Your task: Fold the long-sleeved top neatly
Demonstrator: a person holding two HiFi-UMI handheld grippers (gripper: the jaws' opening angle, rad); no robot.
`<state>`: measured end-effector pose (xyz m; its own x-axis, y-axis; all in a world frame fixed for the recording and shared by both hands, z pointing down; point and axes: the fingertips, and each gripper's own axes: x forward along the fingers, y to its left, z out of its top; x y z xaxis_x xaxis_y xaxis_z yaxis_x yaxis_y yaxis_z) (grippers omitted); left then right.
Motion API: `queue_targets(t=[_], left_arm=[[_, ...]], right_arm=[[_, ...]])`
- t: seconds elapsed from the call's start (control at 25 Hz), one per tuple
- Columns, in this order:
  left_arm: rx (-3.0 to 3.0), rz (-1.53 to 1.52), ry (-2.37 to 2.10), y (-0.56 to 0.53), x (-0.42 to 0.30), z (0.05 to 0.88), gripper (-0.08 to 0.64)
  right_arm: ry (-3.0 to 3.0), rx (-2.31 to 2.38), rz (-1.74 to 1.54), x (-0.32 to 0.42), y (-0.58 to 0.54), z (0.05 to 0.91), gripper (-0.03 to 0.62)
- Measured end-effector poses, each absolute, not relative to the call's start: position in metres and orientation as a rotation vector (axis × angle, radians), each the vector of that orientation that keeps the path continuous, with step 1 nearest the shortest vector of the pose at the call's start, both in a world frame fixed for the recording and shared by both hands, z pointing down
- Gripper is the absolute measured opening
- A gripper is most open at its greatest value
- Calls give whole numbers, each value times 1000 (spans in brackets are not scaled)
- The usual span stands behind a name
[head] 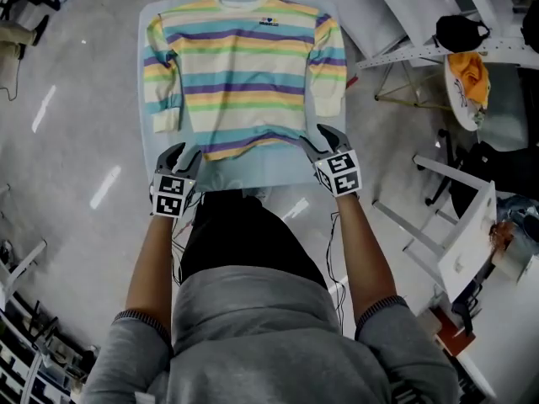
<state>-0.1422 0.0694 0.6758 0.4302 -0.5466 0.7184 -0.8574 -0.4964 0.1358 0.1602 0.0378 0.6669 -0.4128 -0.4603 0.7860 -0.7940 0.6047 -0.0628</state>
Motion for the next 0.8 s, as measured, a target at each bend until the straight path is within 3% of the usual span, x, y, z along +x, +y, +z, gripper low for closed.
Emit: queue_targets(t=[0.24, 0.48, 0.8], left_arm=[[2175, 827, -1192, 106, -128, 686, 202], [2167, 805, -1203, 123, -120, 695, 202], [2201, 814, -1202, 119, -104, 697, 202]], right_arm=[[-2044, 931, 586, 156, 77, 710, 234], [-1993, 1010, 534, 170, 74, 725, 24], [-1944, 1128, 534, 217, 66, 704, 20]])
